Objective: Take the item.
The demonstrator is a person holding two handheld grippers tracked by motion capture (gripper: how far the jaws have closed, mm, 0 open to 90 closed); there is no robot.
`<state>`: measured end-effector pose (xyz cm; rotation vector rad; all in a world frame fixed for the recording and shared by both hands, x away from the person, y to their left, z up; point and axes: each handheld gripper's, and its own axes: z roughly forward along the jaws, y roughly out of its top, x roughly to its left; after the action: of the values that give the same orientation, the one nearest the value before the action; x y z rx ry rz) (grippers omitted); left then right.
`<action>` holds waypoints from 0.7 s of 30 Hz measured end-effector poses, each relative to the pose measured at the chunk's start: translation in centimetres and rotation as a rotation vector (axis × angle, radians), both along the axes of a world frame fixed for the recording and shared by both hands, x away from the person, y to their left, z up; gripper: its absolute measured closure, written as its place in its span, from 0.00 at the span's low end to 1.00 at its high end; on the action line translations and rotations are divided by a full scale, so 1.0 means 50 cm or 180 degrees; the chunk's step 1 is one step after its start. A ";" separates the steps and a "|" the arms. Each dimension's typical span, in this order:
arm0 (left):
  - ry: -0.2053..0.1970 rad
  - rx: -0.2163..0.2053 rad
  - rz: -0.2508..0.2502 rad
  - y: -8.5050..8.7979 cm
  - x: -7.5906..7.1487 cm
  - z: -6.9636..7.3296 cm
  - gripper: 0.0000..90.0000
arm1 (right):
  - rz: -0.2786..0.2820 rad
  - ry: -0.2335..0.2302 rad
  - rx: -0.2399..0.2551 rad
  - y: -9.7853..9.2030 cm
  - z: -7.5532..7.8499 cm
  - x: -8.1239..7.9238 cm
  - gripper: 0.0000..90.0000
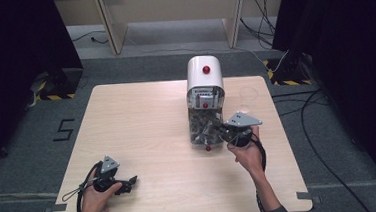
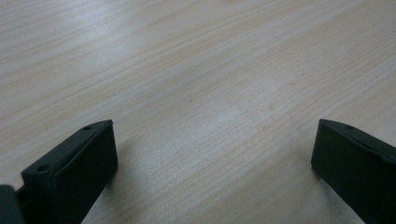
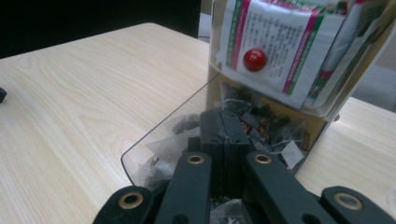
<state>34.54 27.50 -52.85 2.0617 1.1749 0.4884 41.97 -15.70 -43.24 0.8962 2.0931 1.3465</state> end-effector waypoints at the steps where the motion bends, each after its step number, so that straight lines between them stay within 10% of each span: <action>1: -0.0001 -0.0001 0.0000 0.000 0.000 0.000 0.00 | -0.0002 -0.0029 0.0003 -0.005 0.005 0.000 1.00; 21: 0.0002 0.0005 0.0001 0.000 0.000 0.000 0.00 | -0.0159 -0.0201 0.0113 -0.056 0.050 0.006 1.00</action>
<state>34.54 27.50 -52.84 2.0631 1.1757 0.4889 42.28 -18.49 -40.75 0.9028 1.9920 1.3724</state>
